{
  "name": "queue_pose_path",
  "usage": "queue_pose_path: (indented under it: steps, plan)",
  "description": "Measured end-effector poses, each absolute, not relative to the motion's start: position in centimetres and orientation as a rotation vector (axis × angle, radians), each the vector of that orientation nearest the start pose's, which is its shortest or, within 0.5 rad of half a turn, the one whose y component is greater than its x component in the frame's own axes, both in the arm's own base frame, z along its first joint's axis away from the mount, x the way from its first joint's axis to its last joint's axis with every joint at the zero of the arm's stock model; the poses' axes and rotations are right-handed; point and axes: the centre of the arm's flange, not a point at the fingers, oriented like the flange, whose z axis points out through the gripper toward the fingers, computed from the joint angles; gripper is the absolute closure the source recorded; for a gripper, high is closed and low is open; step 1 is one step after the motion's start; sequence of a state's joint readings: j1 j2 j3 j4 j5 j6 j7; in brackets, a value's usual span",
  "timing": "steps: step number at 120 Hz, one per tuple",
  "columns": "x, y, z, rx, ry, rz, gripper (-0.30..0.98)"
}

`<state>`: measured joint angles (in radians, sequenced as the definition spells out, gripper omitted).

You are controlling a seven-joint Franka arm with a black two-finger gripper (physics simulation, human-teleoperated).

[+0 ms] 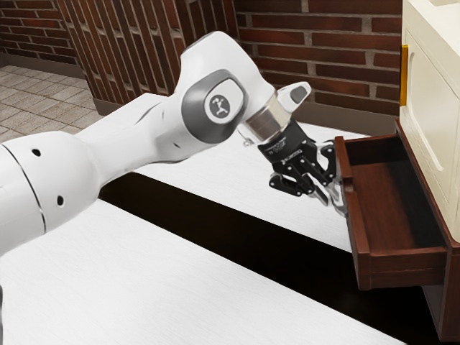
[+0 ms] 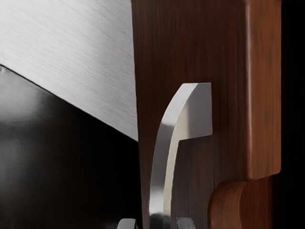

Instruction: Pull the drawer handle with one arm to open the drawer

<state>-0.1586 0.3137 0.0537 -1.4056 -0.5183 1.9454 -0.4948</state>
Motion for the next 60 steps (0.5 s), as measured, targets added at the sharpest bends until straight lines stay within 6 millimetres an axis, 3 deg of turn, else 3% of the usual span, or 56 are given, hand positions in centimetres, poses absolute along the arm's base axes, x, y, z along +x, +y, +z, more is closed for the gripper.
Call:
queue_pose_path:
  steps: [37, 50, 60]
  plan:
    - [66.0, -8.9, 56.4, 2.521, 0.712, 0.103, 0.69]
    - [64.9, -6.8, 59.1, 2.525, 0.729, 0.162, 0.63]
    - [63.7, -4.4, 61.8, 2.538, 0.751, 0.215, 0.47]
